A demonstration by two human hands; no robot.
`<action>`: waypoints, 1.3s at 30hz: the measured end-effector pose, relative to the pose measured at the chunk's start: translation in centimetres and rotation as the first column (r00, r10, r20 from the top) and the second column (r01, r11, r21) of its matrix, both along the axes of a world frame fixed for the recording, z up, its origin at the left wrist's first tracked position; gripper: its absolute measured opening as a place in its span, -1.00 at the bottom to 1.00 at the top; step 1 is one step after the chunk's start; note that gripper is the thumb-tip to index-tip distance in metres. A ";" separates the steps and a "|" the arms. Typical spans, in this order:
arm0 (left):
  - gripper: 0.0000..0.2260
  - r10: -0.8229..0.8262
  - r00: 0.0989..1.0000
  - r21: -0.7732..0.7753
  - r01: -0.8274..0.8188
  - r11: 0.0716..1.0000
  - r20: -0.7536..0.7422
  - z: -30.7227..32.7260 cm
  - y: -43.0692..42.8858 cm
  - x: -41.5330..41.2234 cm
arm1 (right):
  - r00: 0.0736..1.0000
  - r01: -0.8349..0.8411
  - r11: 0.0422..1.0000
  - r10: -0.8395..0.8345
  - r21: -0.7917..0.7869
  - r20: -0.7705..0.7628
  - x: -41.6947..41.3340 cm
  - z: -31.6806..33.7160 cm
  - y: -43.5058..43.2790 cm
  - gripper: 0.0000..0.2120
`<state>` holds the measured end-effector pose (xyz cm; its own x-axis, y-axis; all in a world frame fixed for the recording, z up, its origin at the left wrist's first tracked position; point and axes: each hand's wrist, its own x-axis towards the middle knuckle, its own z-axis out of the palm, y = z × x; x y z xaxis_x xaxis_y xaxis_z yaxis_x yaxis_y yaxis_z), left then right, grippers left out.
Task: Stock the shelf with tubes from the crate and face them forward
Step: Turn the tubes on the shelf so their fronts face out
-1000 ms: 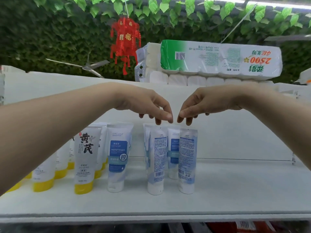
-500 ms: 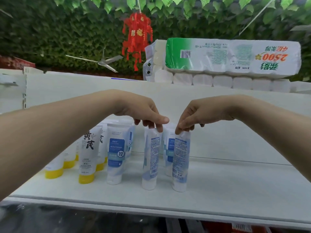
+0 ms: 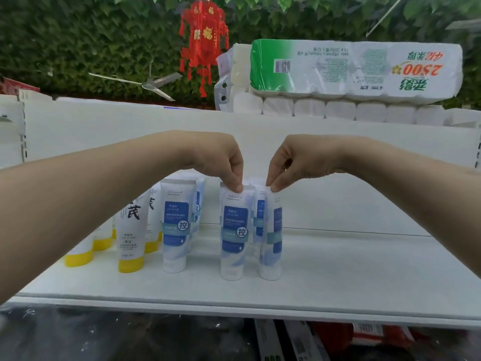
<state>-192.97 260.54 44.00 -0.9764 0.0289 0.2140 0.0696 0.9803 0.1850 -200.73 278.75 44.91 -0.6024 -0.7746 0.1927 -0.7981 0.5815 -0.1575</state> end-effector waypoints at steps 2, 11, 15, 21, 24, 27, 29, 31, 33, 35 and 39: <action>-0.90 0.012 1.000 -0.011 -0.012 1.000 -0.008 -0.1 -0.1 -0.1 | 1.000 0.005 1.000 -0.006 -0.025 -0.023 -0.1 -0.1 -0.4 -0.95; -0.86 0.038 0.999 -0.034 -0.037 0.999 0.009 0.0 -0.2 -0.3 | 0.999 0.031 0.999 -0.030 -0.018 0.022 -0.5 -0.2 -0.7 -0.91; -0.86 0.022 1.000 -0.045 -0.021 0.999 0.012 0.2 -0.3 -0.3 | 0.999 0.025 1.000 -0.025 -0.009 0.021 -0.6 -0.2 -0.7 -0.94; -0.84 0.011 1.000 -0.054 -0.010 0.999 0.013 0.2 -0.5 -0.6 | 0.998 0.056 0.998 -0.055 0.018 -0.040 -0.7 0.1 -0.7 -0.91; -0.84 0.014 1.000 -0.053 -0.014 0.998 0.006 0.3 -0.7 -0.7 | 0.997 0.066 0.998 -0.066 0.019 -0.026 -0.6 0.1 -0.8 -0.90; -0.84 0.016 1.000 -0.048 -0.016 0.999 0.004 0.2 -0.9 -0.8 | 0.997 0.079 0.997 -0.079 0.021 -0.020 -0.6 0.2 -0.9 -0.90; -0.85 0.021 1.000 -0.043 -0.021 0.999 0.010 0.2 -1.1 -0.8 | 0.996 0.085 0.996 -0.084 0.023 -0.017 -0.7 0.2 -1.0 -0.90; -0.85 0.025 1.000 -0.040 -0.024 0.999 0.014 0.2 -1.2 -0.8 | 0.996 0.086 0.996 -0.085 0.023 -0.019 -0.7 0.2 -1.1 -0.92; -0.85 0.026 1.000 -0.036 -0.025 0.999 0.015 0.3 -1.3 -0.8 | 0.996 0.087 0.996 -0.087 0.024 -0.017 -0.8 0.2 -1.2 -0.92; -0.86 0.024 1.000 -0.031 -0.023 0.999 0.017 0.3 -1.4 -0.9 | 0.996 0.092 0.995 -0.091 0.025 -0.017 -0.8 0.2 -1.3 -0.91; -0.87 0.015 1.000 -0.030 -0.014 0.999 0.024 0.3 -1.6 -0.9 | 0.995 0.096 0.995 -0.095 0.041 -0.014 -0.8 0.4 -1.5 -0.90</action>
<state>-193.91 258.95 44.26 -0.9817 0.0208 0.1894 0.0511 0.9863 0.1568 -201.53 277.25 45.29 -0.6718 -0.7213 0.1688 -0.7404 0.6610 -0.1222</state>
